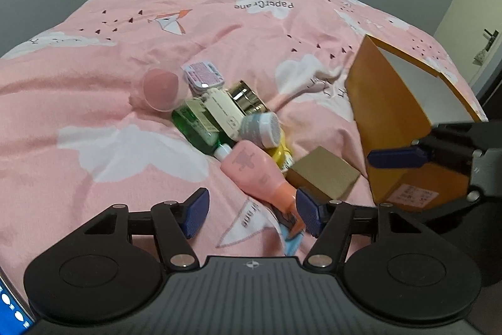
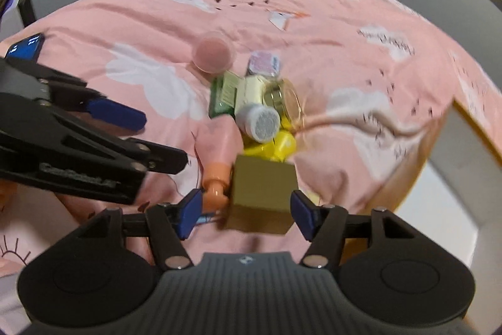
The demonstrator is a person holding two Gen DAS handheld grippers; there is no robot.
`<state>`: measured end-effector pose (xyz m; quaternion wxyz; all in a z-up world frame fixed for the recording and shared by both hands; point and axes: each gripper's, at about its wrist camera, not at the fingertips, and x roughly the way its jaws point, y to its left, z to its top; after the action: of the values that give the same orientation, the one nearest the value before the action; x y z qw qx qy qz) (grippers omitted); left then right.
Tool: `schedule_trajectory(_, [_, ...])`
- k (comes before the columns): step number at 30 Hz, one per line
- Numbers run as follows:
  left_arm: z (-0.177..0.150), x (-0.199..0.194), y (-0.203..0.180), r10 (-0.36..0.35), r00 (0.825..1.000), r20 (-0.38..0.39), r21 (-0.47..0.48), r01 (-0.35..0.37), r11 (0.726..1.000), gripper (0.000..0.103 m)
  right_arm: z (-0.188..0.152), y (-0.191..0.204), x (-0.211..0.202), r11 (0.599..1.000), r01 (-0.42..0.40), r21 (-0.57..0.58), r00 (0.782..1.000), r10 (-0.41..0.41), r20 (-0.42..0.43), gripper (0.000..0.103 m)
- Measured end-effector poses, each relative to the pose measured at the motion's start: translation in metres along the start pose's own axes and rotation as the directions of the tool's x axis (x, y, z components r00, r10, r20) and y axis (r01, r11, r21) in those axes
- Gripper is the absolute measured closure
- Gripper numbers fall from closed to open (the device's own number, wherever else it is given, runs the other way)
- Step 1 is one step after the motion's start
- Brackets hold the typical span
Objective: Organize rigid objects
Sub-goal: 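Grasp the olive-gold cube box with the right gripper while the left gripper approaches the pink pump bottle, then lift the cube box with the right gripper while the left gripper grasps the pink pump bottle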
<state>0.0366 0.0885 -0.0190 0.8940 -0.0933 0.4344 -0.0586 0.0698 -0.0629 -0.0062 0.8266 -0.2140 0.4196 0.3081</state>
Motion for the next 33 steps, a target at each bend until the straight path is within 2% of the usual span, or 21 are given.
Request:
schedule_trajectory(3, [0.007, -0.001, 0.003, 0.009, 1.000, 0.009, -0.016, -0.009, 1.000, 0.029, 0.020, -0.005, 0.004, 0.999, -0.013, -0.035, 0.999, 0.011, -0.037, 0.039])
schedule_trajectory(8, [0.017, 0.001, 0.005, 0.016, 1.000, 0.022, -0.022, -0.016, 1.000, 0.029, 0.042, -0.014, 0.034, 0.997, -0.027, -0.075, 0.985, 0.014, -0.171, 0.040])
schedule_trajectory(15, [0.022, 0.015, 0.012, -0.003, 1.000, -0.004, -0.064, 0.002, 0.998, 0.029, 0.047, -0.037, 0.067, 0.993, -0.099, 0.062, 0.942, 0.113, -0.317, 0.042])
schedule_trajectory(17, [0.023, 0.020, 0.012, -0.007, 1.000, -0.015, -0.077, 0.005, 0.997, 0.029, 0.045, -0.041, 0.075, 0.988, -0.115, 0.105, 0.928, 0.145, -0.343, 0.044])
schedule_trajectory(20, [0.024, 0.026, 0.015, -0.017, 0.999, -0.034, -0.098, 0.013, 0.995, 0.029, 0.043, -0.046, 0.082, 0.980, -0.133, 0.147, 0.919, 0.178, -0.353, 0.044])
schedule_trajectory(24, [0.024, 0.034, 0.015, -0.023, 0.998, -0.060, -0.121, 0.015, 0.993, 0.028, 0.043, -0.048, 0.084, 0.979, -0.145, 0.146, 0.920, 0.187, -0.343, 0.044])
schedule_trajectory(26, [0.025, 0.038, 0.014, -0.024, 0.997, -0.067, -0.125, 0.015, 0.992, 0.024, 0.044, -0.047, 0.080, 0.983, -0.145, 0.116, 0.928, 0.176, -0.328, 0.044])
schedule_trajectory(30, [0.029, 0.044, 0.012, -0.025, 0.997, -0.073, -0.164, 0.012, 0.986, 0.018, 0.049, -0.048, 0.071, 0.998, -0.066, -0.001, 0.958, 0.063, -0.280, 0.044])
schedule_trajectory(32, [0.032, 0.051, 0.009, -0.011, 0.997, -0.081, -0.169, -0.003, 0.986, 0.017, 0.051, -0.051, 0.072, 0.999, -0.032, -0.032, 0.962, 0.022, -0.272, 0.044])
schedule_trajectory(33, [0.033, 0.054, 0.007, 0.002, 0.996, -0.087, -0.165, -0.016, 0.986, 0.017, 0.052, -0.054, 0.074, 0.999, -0.042, -0.022, 0.960, 0.034, -0.277, 0.044])
